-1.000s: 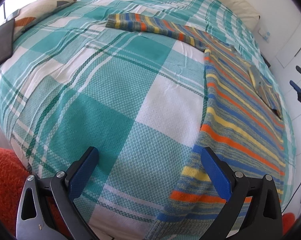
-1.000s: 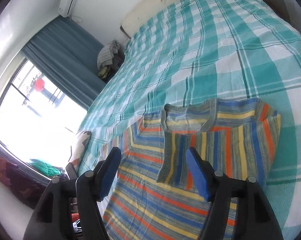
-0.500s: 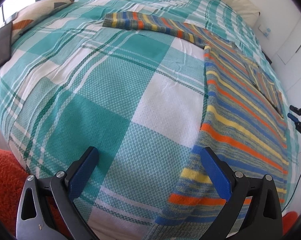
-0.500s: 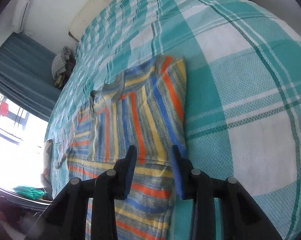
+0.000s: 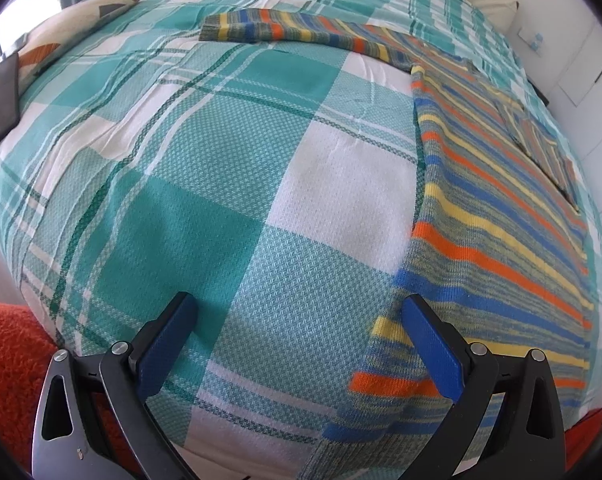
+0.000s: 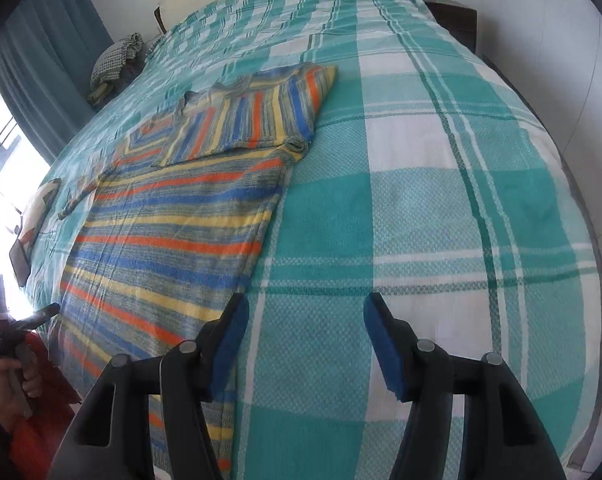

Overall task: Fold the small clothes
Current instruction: 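Open the right tool and withdraw it from the folded sleeve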

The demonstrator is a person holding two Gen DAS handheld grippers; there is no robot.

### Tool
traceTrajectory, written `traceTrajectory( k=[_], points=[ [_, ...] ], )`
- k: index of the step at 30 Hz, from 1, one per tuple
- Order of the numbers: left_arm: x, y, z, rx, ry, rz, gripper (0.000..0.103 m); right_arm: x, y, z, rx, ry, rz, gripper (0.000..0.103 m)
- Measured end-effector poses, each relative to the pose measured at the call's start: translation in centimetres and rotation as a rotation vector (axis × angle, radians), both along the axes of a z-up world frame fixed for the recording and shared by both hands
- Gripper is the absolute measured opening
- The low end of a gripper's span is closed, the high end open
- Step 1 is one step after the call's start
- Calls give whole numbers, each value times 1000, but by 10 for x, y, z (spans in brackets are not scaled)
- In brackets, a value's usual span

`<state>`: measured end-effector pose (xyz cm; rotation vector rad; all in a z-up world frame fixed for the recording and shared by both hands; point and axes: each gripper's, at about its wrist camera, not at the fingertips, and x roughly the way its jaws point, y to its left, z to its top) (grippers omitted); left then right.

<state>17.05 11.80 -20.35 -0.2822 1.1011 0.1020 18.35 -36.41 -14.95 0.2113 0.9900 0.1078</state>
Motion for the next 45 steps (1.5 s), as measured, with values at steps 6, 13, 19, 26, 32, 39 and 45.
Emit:
traceTrajectory(
  k=[6,13,19,26,32,39,45],
  points=[
    [-2,-3,-1,25,-6,-2,102,-73,-5,4,-50,-113,-145,74],
    [-3,-4,-2,34,-6,-4,102,-75,-4,19,-41,-142,-157,74],
    [-3,-3,-3,31,-3,-5,102,-72,45,5,-135,39,93,74],
    [-4,-3,-3,33,3,-5,103,-93,102,-27,-357,282,342,74],
    [-3,-2,-3,27,8,-5,103,-106,87,-12,-336,232,266,74],
    [-3,-4,-3,39,13,-3,103,-119,63,47,-264,-96,10,75],
    [-3,-4,-4,39,10,-9,103,-116,63,41,-203,-192,-95,75]
  ],
)
